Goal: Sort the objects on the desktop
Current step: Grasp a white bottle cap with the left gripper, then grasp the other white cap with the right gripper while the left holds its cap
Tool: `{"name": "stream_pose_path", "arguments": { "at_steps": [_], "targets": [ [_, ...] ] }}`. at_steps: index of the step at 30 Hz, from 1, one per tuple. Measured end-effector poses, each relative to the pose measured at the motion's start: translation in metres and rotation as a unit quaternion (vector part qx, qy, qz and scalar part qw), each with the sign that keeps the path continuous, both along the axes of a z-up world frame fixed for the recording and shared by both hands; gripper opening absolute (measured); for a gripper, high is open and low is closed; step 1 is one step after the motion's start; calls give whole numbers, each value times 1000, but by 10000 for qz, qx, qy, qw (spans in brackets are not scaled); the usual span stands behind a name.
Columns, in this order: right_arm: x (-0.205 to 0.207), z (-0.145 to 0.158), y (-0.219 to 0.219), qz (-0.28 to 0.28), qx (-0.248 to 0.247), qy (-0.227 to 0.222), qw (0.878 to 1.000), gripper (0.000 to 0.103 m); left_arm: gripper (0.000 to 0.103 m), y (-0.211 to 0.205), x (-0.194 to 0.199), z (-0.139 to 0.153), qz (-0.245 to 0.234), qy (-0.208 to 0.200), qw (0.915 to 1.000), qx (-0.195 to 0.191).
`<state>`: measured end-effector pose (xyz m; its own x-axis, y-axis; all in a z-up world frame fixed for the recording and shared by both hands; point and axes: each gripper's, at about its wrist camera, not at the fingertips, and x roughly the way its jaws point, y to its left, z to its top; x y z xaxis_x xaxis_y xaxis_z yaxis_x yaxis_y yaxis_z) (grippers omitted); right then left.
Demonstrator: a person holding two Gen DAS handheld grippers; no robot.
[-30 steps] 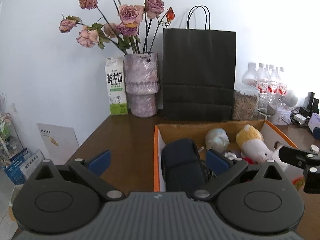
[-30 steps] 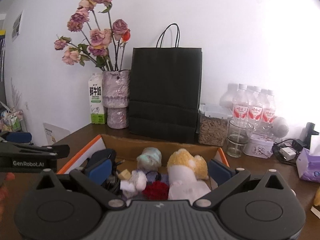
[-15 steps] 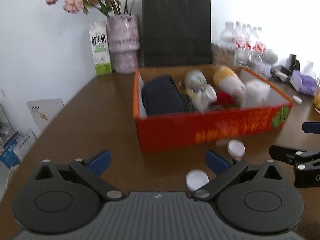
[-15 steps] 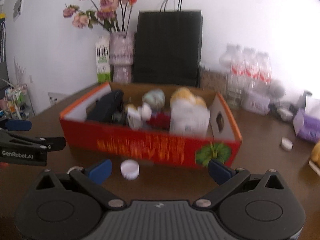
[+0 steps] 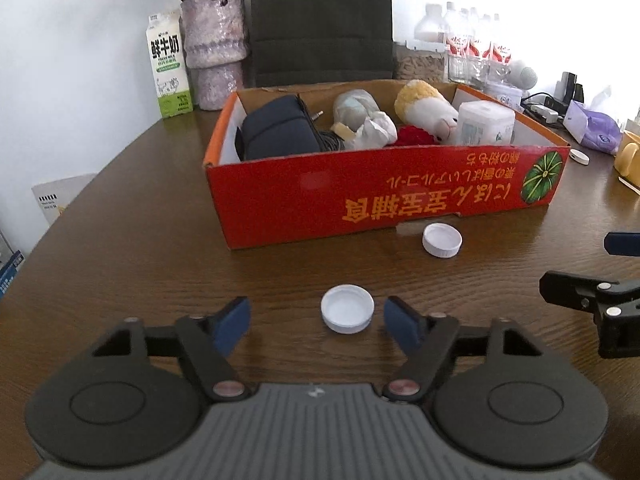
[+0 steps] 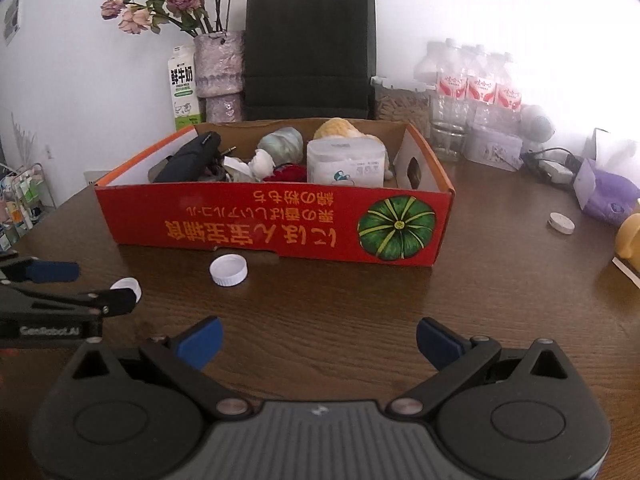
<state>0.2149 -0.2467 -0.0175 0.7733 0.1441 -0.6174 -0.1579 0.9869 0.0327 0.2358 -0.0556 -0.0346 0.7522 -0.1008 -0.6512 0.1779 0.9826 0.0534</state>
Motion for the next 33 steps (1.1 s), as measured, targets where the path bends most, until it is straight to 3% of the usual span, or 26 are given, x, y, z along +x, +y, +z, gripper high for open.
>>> {"name": "stream_pose_path", "arguments": {
  "at_steps": [4, 8, 15, 25, 33],
  "targets": [
    [1, 0, -1, -1, 39, 3, 10000, 103, 55, -2, 1, -2, -108, 55, 9999, -68],
    [2, -1, 1, 31, 39, 13, 10000, 103, 29, -3, 1, -1, -224, 67, 9996, -180],
    [2, -1, 6, 71, 14, 27, 10000, 103, 29, -3, 1, 1, -276, 24, 9994, -192],
    [12, 7, 26, 261, -112, -72, 9996, 103, 29, 19, -1, 27, -4, -444, 9986, -287],
    [35, 3, 55, 466, -224, 35, 9987, 94, 29, 45, 4, 34, 278, -570, 9973, -368]
  ]
}}
